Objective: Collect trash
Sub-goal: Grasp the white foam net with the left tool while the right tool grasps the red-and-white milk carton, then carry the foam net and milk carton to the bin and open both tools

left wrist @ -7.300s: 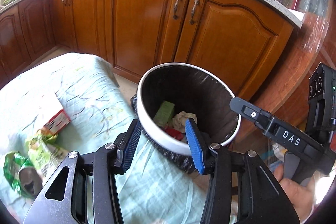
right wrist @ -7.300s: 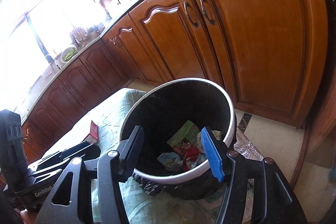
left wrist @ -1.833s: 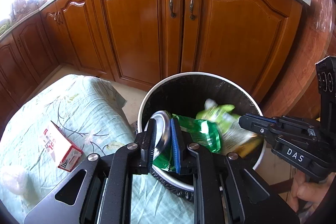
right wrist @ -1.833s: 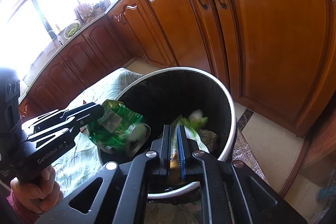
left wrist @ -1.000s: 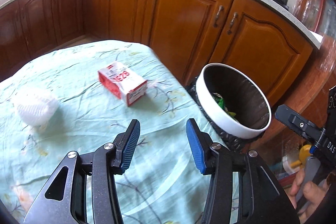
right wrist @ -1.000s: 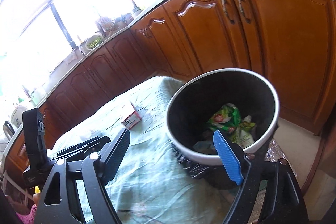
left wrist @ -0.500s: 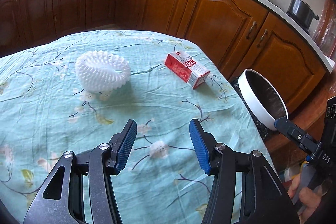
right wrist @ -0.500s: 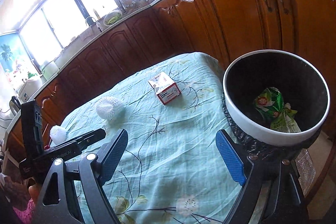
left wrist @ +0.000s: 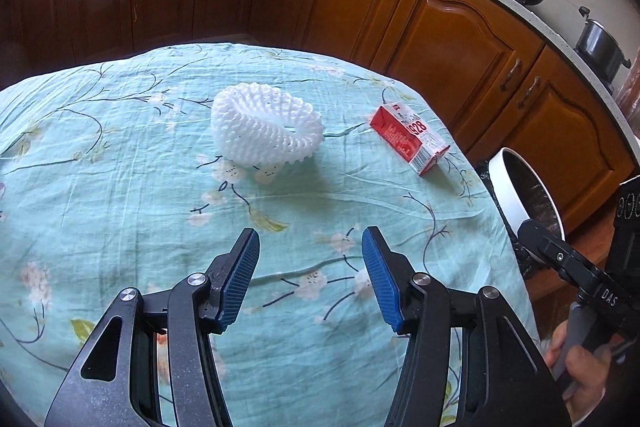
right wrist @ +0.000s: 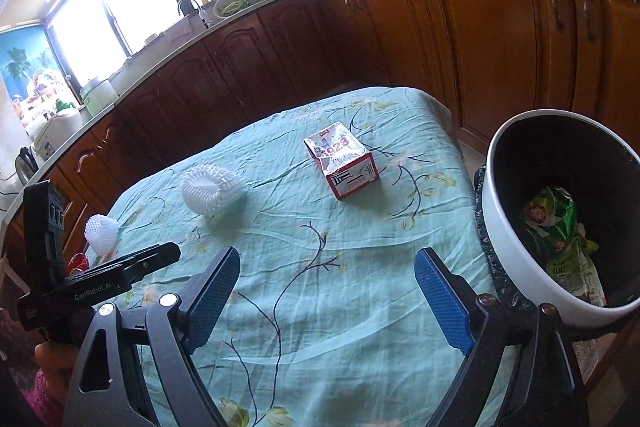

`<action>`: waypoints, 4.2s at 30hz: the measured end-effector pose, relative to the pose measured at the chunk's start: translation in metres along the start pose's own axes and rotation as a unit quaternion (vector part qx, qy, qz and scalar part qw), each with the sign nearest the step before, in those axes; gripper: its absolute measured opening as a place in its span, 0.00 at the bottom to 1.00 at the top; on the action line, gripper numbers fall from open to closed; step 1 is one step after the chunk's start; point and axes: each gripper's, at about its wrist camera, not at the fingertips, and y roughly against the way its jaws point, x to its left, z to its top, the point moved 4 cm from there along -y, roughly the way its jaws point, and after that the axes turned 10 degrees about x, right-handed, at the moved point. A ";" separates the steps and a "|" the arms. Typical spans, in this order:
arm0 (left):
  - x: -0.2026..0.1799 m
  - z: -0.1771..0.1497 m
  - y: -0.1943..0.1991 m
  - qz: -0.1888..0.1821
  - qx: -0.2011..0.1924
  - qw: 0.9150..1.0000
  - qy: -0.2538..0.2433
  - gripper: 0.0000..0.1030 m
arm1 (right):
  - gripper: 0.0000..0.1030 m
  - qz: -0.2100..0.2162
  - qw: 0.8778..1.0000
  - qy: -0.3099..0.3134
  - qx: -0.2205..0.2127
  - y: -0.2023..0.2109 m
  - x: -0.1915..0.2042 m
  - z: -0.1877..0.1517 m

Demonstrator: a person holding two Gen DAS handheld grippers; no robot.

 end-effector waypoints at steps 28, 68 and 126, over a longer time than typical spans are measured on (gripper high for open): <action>0.058 0.084 -0.038 0.033 0.010 0.998 0.045 0.53 | 0.89 -0.048 0.996 0.061 0.051 -0.096 0.001 0.084; -0.030 -0.004 0.010 -0.031 0.006 0.998 -0.060 0.13 | 0.47 -0.045 0.992 0.081 0.083 -0.029 0.017 -0.024; -0.243 0.022 -0.021 -0.085 0.006 0.970 -0.226 0.13 | 0.44 -0.092 0.985 -0.120 -0.077 0.121 -0.151 -0.023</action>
